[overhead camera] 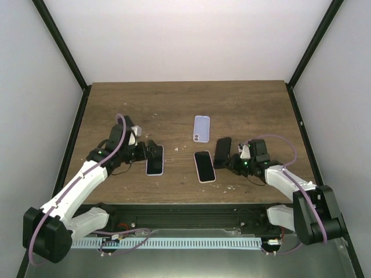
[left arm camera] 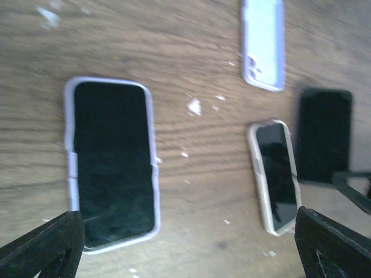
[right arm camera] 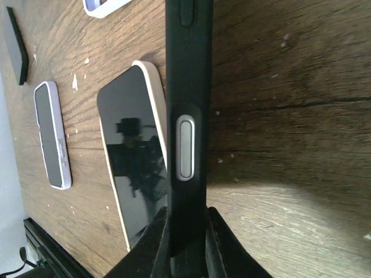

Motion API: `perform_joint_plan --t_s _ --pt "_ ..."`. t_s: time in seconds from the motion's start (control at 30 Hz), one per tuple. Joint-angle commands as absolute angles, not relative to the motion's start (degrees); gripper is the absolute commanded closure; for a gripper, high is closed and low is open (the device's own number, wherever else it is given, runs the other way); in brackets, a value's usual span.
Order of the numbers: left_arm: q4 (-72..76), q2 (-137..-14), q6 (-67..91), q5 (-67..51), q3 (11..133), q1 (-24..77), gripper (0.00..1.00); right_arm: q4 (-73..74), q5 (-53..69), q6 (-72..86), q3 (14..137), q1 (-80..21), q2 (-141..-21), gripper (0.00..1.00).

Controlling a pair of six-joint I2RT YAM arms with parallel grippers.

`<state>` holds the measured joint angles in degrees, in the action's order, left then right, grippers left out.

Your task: Put the phone into the phone case

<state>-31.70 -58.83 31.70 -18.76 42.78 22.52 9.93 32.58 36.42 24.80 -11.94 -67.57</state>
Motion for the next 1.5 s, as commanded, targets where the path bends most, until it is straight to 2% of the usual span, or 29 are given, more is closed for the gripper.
perform_joint_plan --t_s 0.0,0.1,0.2,0.5,0.73,0.97,1.1,1.47 --pt "-36.55 -61.21 30.40 -1.46 46.79 21.93 0.00 5.36 32.63 35.52 24.07 -11.16 -68.48 0.98" --pt "-36.65 -63.42 30.62 2.51 48.58 20.19 0.00 5.00 31.03 36.20 23.50 -11.16 -68.27 0.82" --pt "-36.94 -67.30 29.69 2.27 51.87 17.57 0.00 5.93 29.29 35.89 23.62 -11.16 -67.51 0.75" --pt "-35.29 -83.18 26.28 3.99 62.99 8.30 0.00 12.52 24.88 35.71 27.49 -11.16 -65.27 0.40" --pt "-32.70 -94.14 25.67 4.60 69.87 5.10 0.05 15.95 21.16 33.95 32.36 -11.16 -64.20 0.13" --pt "-31.68 -105.51 26.42 7.94 76.07 3.91 0.11 17.01 20.29 32.90 37.08 -11.24 -65.96 0.10" --pt "-30.68 -110.43 26.82 5.13 78.22 1.65 0.15 16.88 20.45 32.83 38.03 -11.21 -65.91 0.09" --pt "-31.96 -118.23 25.29 1.41 83.60 0.53 0.12 15.52 21.12 33.21 38.72 -11.99 -66.21 0.08"
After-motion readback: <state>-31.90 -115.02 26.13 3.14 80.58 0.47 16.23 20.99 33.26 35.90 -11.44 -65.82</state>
